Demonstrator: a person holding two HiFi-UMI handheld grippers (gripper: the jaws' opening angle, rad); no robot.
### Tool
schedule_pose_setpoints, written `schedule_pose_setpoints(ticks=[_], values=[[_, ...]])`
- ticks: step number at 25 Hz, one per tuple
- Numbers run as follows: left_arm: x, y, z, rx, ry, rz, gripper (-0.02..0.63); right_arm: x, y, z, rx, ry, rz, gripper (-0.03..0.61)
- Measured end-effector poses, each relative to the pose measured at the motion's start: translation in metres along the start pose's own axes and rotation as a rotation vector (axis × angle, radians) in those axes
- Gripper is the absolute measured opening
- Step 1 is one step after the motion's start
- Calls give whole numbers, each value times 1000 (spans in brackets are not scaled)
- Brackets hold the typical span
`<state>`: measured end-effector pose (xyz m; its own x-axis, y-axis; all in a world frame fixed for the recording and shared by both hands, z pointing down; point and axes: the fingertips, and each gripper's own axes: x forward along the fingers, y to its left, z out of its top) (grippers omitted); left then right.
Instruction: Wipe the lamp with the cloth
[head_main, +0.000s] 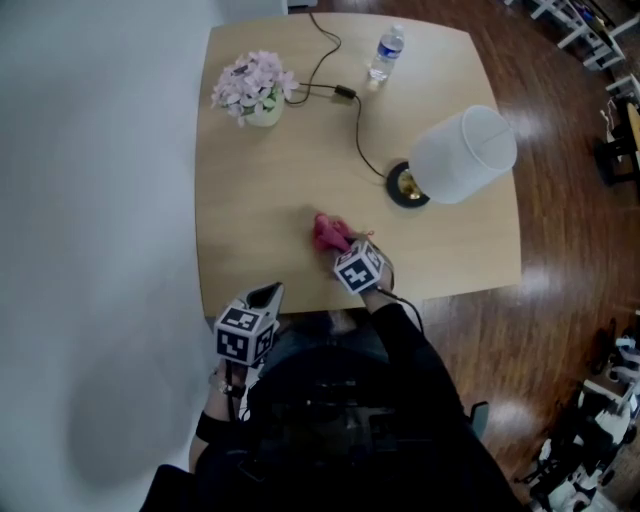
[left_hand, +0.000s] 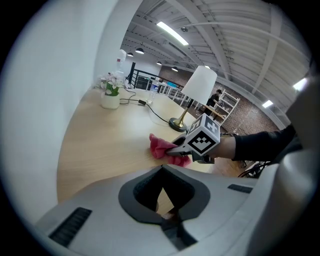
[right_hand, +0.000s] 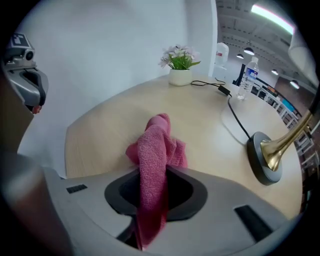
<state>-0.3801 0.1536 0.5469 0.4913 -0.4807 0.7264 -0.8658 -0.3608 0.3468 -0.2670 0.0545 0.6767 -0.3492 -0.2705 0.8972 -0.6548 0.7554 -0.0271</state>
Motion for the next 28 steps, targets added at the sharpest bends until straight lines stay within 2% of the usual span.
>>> schedule_pose_setpoints(ticks=[4, 10, 14, 18, 21, 25, 28], values=[[2, -2, 13, 26, -23, 6, 0, -26, 10, 0, 41, -50, 60, 74], [16, -25, 49, 58, -78, 16, 0, -127, -1, 22, 106, -281, 129, 74], [33, -52, 80, 91, -119, 19, 0, -184, -22, 6, 178, -384, 186, 77], [47, -84, 110, 97, -163, 6, 0, -222, -66, -32, 264, -428, 147, 77], [58, -108, 124, 140, -156, 0, 0, -244, -94, -57, 340, -473, 110, 77], [66, -137, 140, 195, -146, -1, 0, -265, -121, -75, 400, -530, 81, 77], [71, -151, 157, 208, -164, 5, 0, -279, -144, -77, 419, -576, 64, 77]])
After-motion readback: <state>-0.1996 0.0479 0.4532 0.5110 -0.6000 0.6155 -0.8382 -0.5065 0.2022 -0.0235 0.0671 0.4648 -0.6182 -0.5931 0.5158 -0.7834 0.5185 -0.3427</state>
